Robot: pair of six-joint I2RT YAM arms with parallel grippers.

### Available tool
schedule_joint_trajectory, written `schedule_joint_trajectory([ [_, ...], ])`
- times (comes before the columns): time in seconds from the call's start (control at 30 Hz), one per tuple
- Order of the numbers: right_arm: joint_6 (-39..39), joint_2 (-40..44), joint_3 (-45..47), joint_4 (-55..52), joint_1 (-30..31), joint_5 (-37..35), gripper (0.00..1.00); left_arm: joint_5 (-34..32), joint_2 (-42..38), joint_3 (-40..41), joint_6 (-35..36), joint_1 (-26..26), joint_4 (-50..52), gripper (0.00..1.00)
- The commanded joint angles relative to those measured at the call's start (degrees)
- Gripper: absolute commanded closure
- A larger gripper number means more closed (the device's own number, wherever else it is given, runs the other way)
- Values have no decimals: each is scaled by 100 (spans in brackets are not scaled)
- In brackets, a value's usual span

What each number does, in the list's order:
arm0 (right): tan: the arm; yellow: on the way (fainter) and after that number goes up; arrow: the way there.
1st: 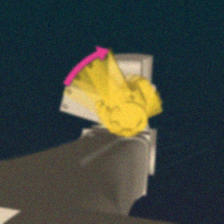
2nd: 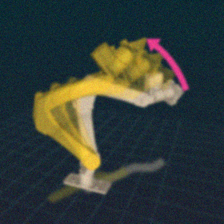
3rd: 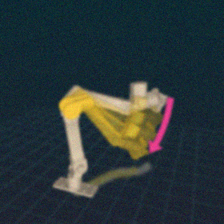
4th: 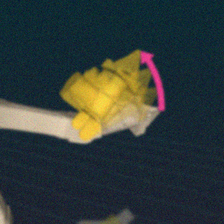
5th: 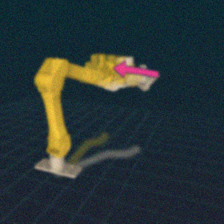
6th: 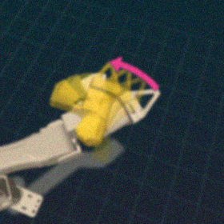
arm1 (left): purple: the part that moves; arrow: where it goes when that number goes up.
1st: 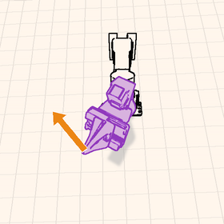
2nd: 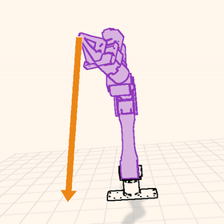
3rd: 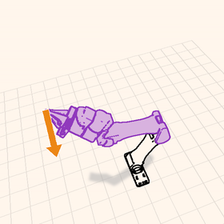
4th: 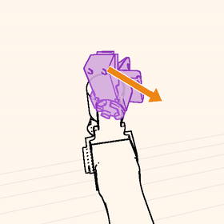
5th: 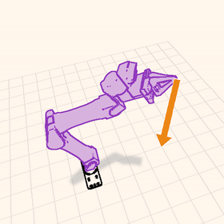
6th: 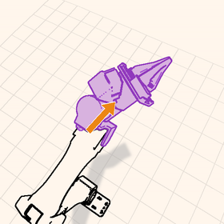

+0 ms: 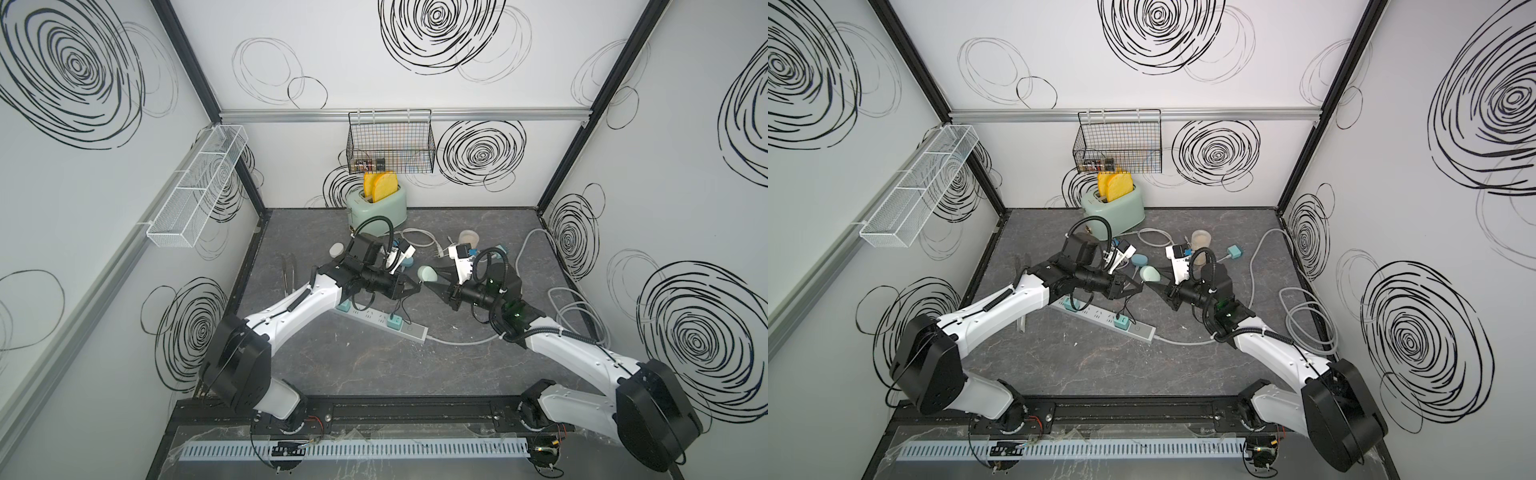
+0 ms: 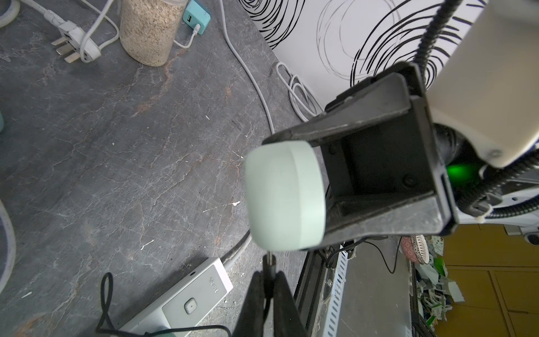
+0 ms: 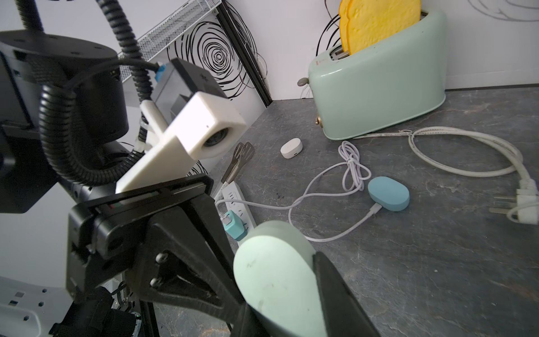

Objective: Charge the bluetooth headset
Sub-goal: Insert the charging cable into the bluetooth headset.

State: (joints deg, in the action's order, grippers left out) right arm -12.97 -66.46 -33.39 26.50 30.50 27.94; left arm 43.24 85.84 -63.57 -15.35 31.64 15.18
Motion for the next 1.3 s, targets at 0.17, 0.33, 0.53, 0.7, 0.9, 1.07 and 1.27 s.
schedule_joint_trajectory([
  [0.17,-240,88,-6,-160,173,117,81,17,38,-261,176,-163,-93,100],
  [0.33,-380,89,-37,-340,323,-88,81,44,-1,-259,158,-174,-167,100],
  [0.53,-614,90,-4,-494,937,-1164,82,75,-170,-210,-34,-169,-536,100],
  [0.7,-711,216,187,-385,1198,-1341,83,-48,-268,-149,-231,-147,-850,100],
  [0.9,-1044,361,323,-424,1340,-1230,83,-211,-266,-266,-251,-170,-883,100],
  [1.07,-1168,379,324,-522,1368,-1239,83,-233,-130,-466,-193,-184,-755,100],
  [1.27,-1127,361,343,-479,1418,-1068,84,-237,-68,-463,-221,-200,-896,100],
])
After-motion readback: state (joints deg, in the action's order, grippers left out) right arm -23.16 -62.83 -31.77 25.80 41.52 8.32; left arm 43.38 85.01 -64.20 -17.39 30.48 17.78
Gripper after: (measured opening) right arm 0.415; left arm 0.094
